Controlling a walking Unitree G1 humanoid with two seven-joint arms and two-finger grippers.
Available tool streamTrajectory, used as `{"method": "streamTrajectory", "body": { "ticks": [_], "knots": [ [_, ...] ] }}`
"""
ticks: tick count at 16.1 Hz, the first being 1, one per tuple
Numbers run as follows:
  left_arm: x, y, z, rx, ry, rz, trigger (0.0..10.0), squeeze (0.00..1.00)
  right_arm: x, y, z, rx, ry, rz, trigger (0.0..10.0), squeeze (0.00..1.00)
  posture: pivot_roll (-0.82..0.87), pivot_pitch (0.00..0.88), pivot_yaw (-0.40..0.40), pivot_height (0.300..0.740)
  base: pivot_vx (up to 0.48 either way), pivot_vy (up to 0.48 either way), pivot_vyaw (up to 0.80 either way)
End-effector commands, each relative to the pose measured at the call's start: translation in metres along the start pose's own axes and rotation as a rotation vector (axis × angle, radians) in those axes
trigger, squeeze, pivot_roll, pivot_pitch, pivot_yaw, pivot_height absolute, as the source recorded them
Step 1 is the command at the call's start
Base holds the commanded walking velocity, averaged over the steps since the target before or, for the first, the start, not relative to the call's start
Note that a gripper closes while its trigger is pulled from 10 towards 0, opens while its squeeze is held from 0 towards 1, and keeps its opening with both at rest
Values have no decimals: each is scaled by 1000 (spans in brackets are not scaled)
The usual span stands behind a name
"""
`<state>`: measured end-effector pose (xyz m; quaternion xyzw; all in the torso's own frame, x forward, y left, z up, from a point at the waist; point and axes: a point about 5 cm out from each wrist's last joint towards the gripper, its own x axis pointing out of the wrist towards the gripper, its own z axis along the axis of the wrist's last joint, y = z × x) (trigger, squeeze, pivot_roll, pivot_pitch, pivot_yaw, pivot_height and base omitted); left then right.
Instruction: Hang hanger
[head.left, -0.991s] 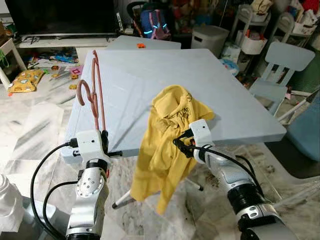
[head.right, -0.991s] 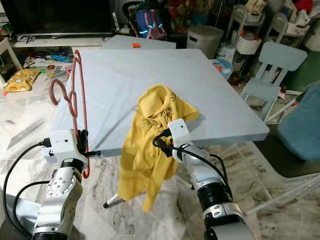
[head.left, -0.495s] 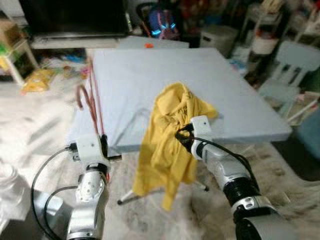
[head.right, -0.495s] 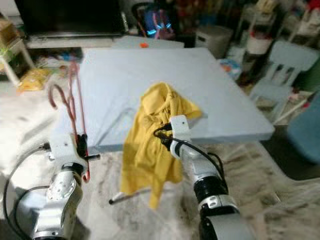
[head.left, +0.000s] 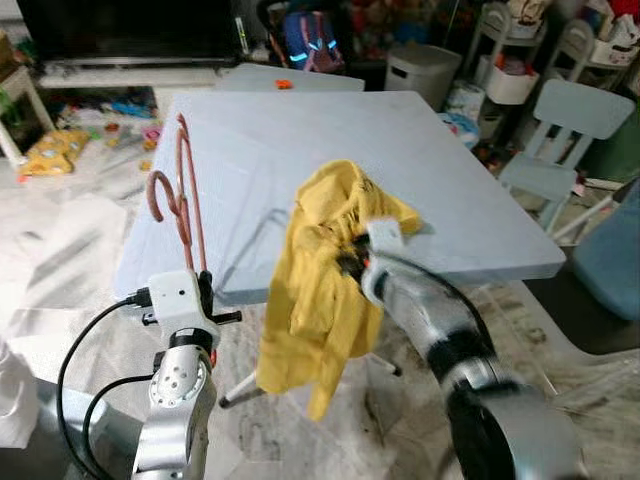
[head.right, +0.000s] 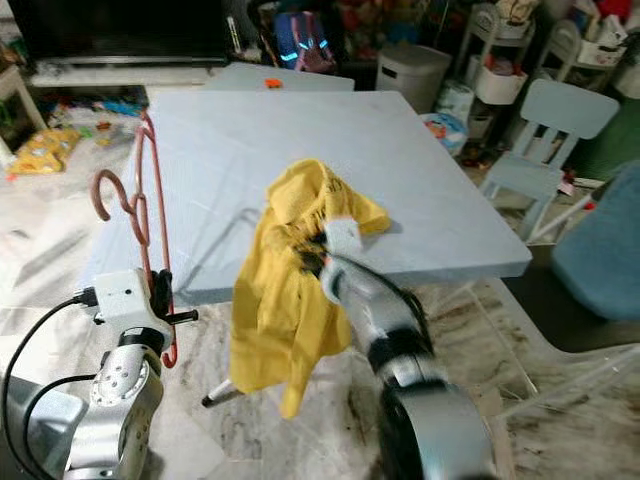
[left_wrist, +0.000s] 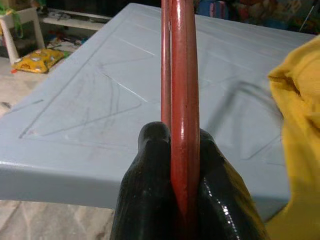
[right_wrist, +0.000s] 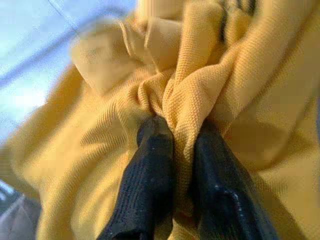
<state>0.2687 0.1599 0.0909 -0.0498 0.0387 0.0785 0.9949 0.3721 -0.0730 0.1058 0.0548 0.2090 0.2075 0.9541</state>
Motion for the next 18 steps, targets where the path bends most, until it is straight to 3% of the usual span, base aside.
{"method": "streamTrajectory", "body": {
  "ticks": [1,4,6,8,10,12,15,16,17,18],
  "knots": [
    [-3,-1,3,-3,-8,7,10000,0,3,6,31,-14,-86,13,0,0,-13,0,-102,740,0,0,0],
    [-10,2,0,-8,-2,34,10000,0,4,16,83,4,-189,19,0,0,12,0,-134,740,0,0,0],
    [-12,3,1,-9,-4,49,10000,0,-5,19,131,-24,-330,-7,0,0,27,0,-155,740,0,0,0],
    [-12,6,3,-9,-16,70,10000,0,-40,0,212,68,-610,-142,0,0,40,0,-171,740,0,0,0],
    [-13,7,4,-9,-29,88,10000,0,-77,-18,260,104,-802,-238,0,0,47,0,-183,740,0,0,0],
    [-12,7,5,-10,-43,107,10000,0,-100,-34,280,68,-904,-355,0,0,52,0,-194,740,0,0,0],
    [-8,6,8,-3,-60,114,10000,0,-102,-60,265,-51,-849,-565,0,0,46,0,-189,740,0,0,0],
    [-8,3,7,-1,-58,101,10000,0,-91,-67,245,-140,-751,-607,7451,0,44,0,-186,740,0,0,0],
    [-7,1,7,-1,-58,94,10000,0,-83,-70,231,-198,-688,-615,10000,0,42,0,-183,740,0,0,0],
    [-6,-1,7,0,-59,85,10000,0,-66,-68,207,-248,-571,-536,10000,1000,42,0,-180,740,0,0,0]
  ]
}}
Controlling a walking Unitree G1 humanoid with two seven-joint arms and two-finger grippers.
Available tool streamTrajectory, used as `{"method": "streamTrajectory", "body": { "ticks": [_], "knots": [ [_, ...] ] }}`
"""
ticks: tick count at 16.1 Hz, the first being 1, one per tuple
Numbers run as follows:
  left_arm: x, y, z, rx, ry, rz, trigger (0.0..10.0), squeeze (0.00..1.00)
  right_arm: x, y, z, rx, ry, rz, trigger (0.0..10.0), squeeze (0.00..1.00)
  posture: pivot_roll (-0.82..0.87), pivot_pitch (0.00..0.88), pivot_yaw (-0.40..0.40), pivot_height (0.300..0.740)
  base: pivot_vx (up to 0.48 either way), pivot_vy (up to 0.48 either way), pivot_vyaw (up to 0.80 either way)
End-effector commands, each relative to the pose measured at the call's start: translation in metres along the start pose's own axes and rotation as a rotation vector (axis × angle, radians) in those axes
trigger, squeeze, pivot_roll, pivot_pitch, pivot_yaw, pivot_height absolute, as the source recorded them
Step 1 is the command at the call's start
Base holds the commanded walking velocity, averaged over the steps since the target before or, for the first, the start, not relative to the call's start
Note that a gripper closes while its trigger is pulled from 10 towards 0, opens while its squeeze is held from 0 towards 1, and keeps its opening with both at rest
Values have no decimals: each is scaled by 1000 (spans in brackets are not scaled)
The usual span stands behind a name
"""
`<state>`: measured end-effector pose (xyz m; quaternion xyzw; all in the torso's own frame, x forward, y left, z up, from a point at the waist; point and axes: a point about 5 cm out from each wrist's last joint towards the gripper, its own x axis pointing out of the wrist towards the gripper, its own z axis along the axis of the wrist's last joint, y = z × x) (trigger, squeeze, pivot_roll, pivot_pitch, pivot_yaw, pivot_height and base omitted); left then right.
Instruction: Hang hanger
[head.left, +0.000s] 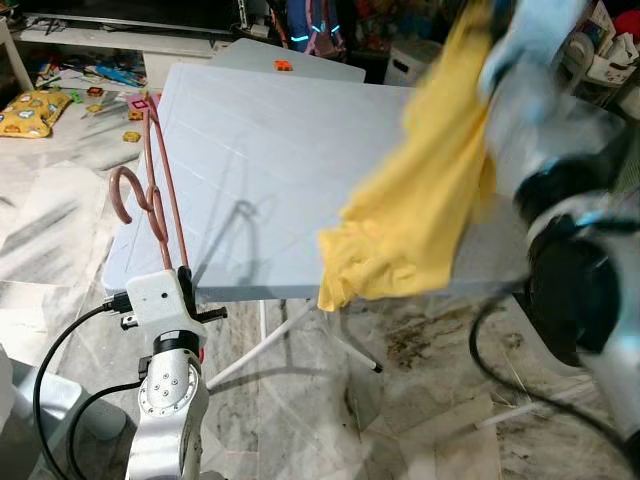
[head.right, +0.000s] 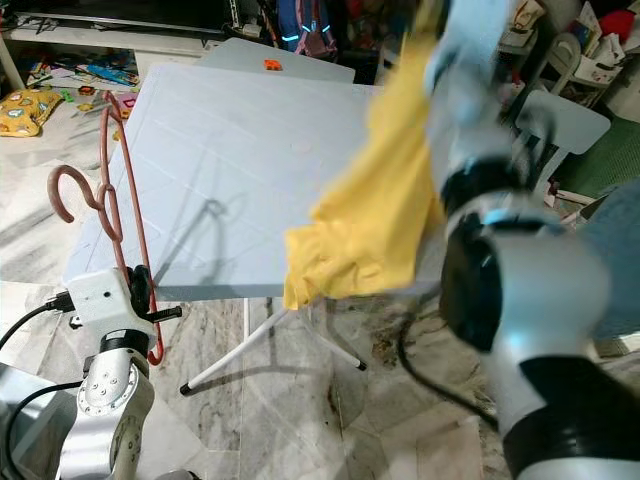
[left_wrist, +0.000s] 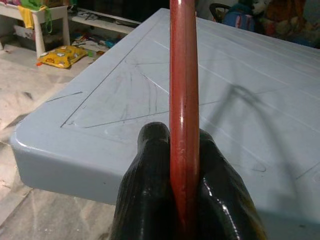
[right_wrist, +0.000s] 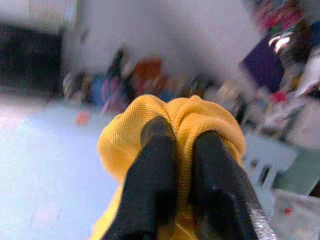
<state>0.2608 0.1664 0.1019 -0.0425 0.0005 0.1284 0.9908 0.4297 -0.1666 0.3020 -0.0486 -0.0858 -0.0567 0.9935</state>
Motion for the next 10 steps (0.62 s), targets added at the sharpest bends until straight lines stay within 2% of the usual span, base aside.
{"method": "streamTrajectory", "body": {
  "ticks": [1,3,4,5,6,8,10],
  "knots": [
    [2,-8,-4,-3,23,-17,10000,0,-3,8,-16,-68,69,95,10000,1000,42,0,-178,740,0,0,0],
    [3,-9,-5,-4,25,-22,10000,0,-13,18,-51,-125,183,215,10000,1000,34,0,-167,740,0,0,0],
    [4,-9,-5,-4,27,-25,10000,0,-18,23,-65,-214,226,292,10000,1000,30,0,-160,740,0,0,0],
    [4,-9,-6,-3,30,-31,10000,0,-23,26,-76,-244,265,366,10000,1000,22,0,-150,740,0,0,0],
    [5,-11,-6,-1,34,-47,10000,0,-28,29,-85,-302,284,478,10000,1000,11,0,-138,740,0,0,0],
    [7,-12,-6,0,35,-56,10000,0,-30,29,-88,-327,283,522,10000,1000,1,0,-124,740,0,0,0],
    [13,-16,-5,0,36,-81,10000,0,-36,23,-97,-390,296,637,10000,1000,-16,0,-105,740,0,0,0]
  ]
}}
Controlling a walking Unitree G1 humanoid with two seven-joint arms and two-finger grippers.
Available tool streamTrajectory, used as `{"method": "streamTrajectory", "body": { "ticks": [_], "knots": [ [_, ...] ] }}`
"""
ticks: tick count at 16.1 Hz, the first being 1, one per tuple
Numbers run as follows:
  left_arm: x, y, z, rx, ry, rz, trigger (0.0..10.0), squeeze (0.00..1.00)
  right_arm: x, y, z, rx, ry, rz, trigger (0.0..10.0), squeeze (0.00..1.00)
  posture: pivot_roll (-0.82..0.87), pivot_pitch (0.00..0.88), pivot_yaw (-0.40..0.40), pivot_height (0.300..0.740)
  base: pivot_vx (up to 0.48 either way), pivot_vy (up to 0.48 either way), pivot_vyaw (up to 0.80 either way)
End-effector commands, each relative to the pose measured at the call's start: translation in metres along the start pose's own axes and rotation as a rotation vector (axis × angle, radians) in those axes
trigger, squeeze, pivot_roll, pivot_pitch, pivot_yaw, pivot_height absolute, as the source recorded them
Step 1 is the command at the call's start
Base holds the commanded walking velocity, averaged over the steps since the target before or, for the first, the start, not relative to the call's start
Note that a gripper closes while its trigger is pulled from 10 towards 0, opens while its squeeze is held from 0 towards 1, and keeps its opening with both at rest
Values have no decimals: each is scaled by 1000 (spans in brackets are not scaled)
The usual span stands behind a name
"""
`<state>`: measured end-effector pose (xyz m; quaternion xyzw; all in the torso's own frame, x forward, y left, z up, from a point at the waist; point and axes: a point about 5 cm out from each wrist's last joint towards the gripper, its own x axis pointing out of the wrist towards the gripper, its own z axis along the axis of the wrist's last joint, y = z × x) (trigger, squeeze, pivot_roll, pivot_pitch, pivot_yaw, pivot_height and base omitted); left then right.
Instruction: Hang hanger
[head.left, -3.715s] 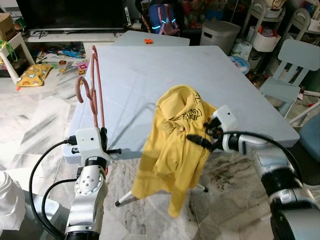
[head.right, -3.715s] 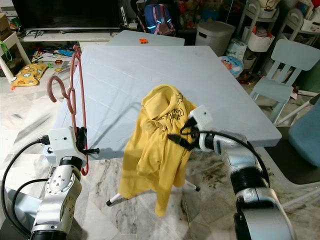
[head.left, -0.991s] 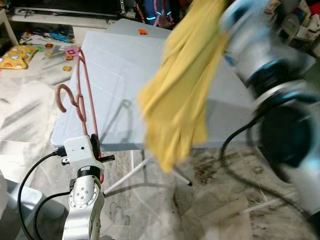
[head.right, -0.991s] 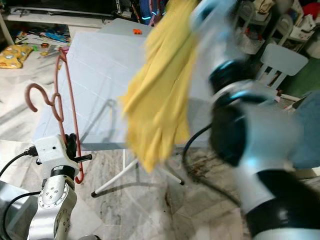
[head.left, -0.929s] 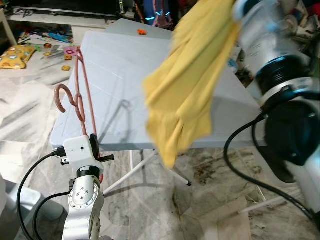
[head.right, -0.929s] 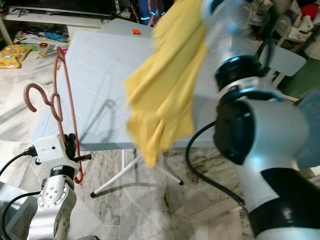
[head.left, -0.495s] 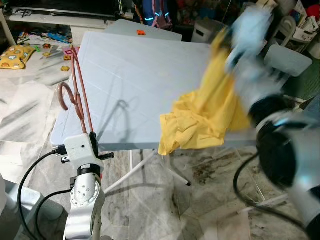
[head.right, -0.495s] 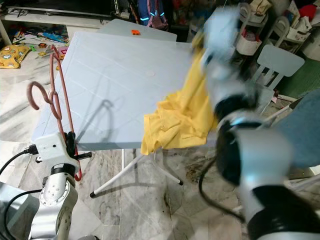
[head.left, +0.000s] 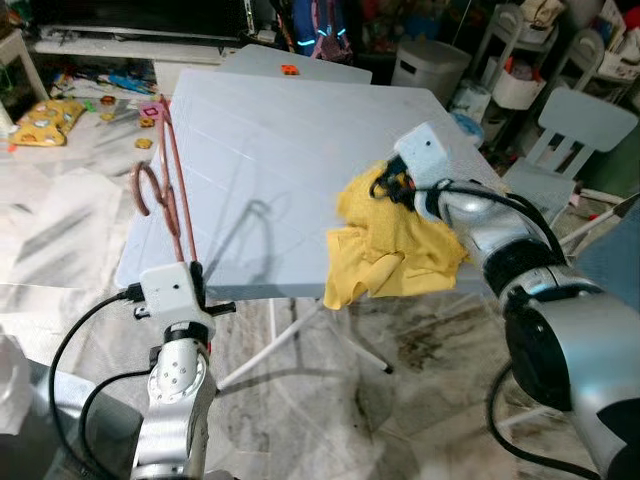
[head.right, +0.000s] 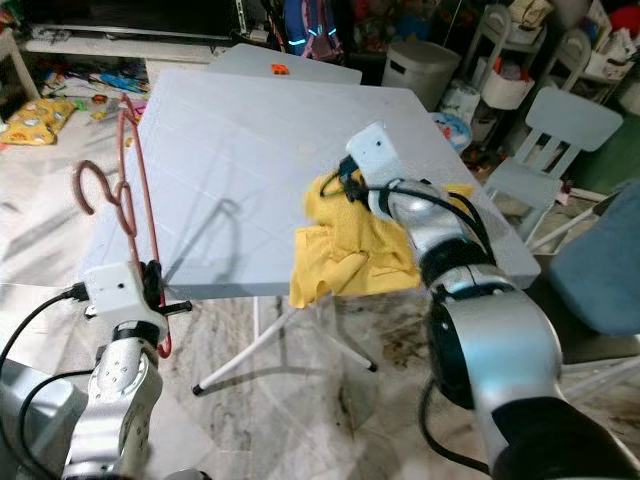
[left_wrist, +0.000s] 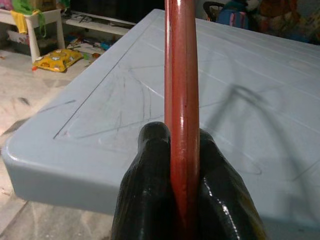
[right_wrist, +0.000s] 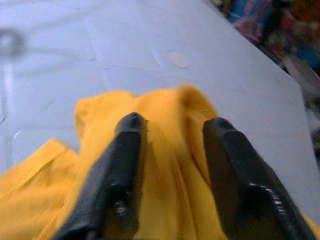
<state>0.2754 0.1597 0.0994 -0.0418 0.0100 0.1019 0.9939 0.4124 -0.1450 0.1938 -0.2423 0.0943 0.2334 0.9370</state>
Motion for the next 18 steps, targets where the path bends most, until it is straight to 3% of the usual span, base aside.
{"method": "streamTrajectory", "body": {
  "ticks": [1,9,11,13,18],
  "knots": [
    [2,-7,-2,-4,14,-33,10000,0,-5,-7,-3,-37,6,6,10000,1000,-19,0,-102,740,0,0,0],
    [5,-2,-4,3,20,-40,10000,0,-32,-31,-41,33,42,70,10000,1000,-37,0,-79,740,0,0,0],
    [6,0,-4,10,22,-46,10000,0,-44,-31,-64,95,88,136,10000,1000,-39,0,-63,740,0,0,0],
    [9,3,-2,19,20,-54,10000,0,-47,-22,-82,144,133,159,10000,1000,-38,0,-52,740,0,0,0],
    [4,2,-5,20,33,-61,10000,0,-40,6,-98,114,186,211,10000,1000,-27,0,-52,740,0,0,0]
  ]
}}
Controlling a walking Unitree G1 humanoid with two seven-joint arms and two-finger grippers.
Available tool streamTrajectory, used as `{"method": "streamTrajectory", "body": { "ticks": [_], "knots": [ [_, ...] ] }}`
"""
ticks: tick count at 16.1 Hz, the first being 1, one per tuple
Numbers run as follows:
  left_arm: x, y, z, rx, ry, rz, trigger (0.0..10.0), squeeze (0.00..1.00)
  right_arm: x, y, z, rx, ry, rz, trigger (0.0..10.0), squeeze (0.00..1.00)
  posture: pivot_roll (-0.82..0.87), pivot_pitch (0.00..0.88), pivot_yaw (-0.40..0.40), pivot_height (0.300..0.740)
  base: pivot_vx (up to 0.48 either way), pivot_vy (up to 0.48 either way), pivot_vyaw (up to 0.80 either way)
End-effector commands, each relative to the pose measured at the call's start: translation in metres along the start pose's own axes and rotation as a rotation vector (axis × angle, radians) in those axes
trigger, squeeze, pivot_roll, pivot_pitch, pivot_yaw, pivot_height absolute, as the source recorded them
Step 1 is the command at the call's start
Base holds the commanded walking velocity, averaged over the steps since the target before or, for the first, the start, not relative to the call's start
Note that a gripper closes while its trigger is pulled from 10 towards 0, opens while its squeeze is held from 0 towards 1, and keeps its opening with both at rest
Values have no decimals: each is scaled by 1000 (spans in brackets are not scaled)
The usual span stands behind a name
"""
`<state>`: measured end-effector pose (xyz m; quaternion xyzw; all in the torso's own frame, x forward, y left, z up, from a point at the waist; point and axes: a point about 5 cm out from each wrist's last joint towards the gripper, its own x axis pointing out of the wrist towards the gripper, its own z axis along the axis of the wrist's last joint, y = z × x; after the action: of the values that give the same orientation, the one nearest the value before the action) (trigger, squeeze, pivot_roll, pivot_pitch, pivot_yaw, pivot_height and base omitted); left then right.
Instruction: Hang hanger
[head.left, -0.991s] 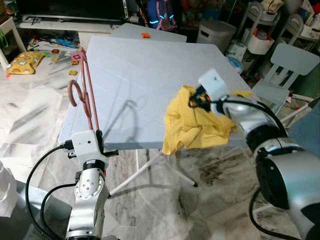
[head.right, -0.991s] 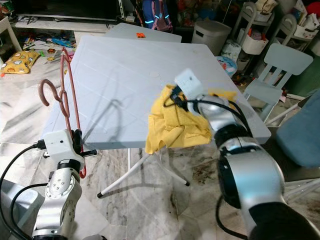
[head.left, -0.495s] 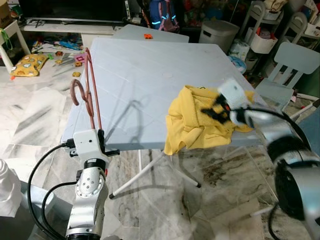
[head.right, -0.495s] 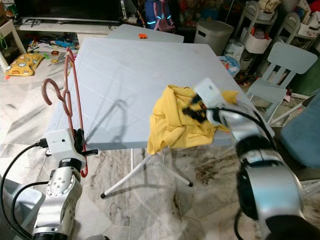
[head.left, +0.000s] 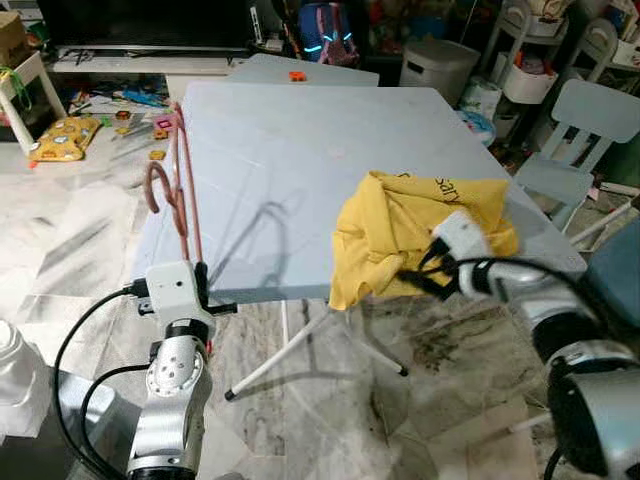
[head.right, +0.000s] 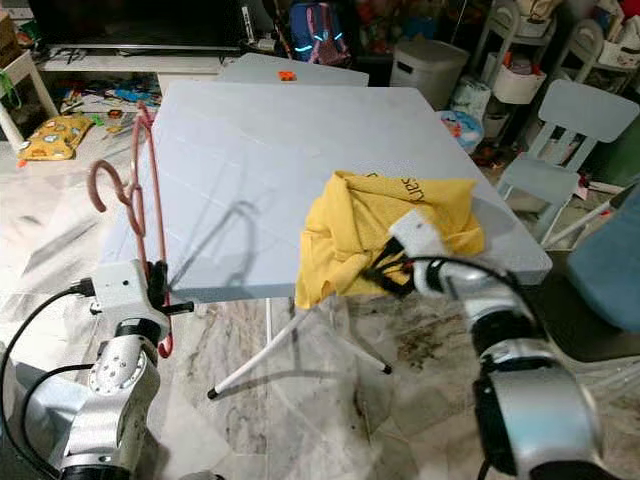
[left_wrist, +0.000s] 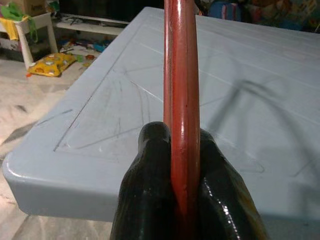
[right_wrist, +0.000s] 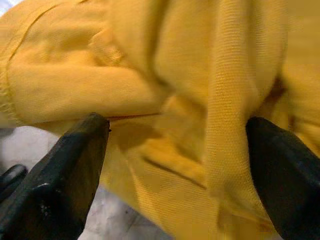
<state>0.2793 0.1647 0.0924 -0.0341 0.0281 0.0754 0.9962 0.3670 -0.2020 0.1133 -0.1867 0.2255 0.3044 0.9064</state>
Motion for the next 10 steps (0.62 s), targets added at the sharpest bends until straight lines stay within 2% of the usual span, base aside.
{"method": "streamTrajectory", "body": {
  "ticks": [1,3,4,5,6,7,10],
  "knots": [
    [-1,-2,1,0,-1,-10,10000,0,-1,-2,2,-33,-1,-18,10000,1000,-25,0,-53,740,0,0,0],
    [0,-3,1,0,1,-16,10000,0,18,20,5,-29,-15,-43,10000,1000,-21,0,-56,740,0,0,0],
    [1,-3,2,0,-1,-18,10000,0,26,31,5,-23,-18,-56,5961,1000,-18,0,-57,740,0,0,0],
    [1,-3,3,0,-2,-18,10000,0,30,36,5,-8,-24,-67,3373,1000,-16,0,-58,740,0,0,0],
    [1,-3,3,0,-3,-18,10000,0,37,45,6,38,-36,-92,0,43,-10,0,-62,740,0,0,0],
    [0,-2,3,0,-1,-17,10000,0,41,49,7,75,-38,-119,0,0,-9,0,-64,740,0,0,0],
    [-3,-3,1,-3,4,-15,10000,0,45,53,7,141,-25,-169,0,0,-7,0,-71,740,0,0,0]
  ]
}}
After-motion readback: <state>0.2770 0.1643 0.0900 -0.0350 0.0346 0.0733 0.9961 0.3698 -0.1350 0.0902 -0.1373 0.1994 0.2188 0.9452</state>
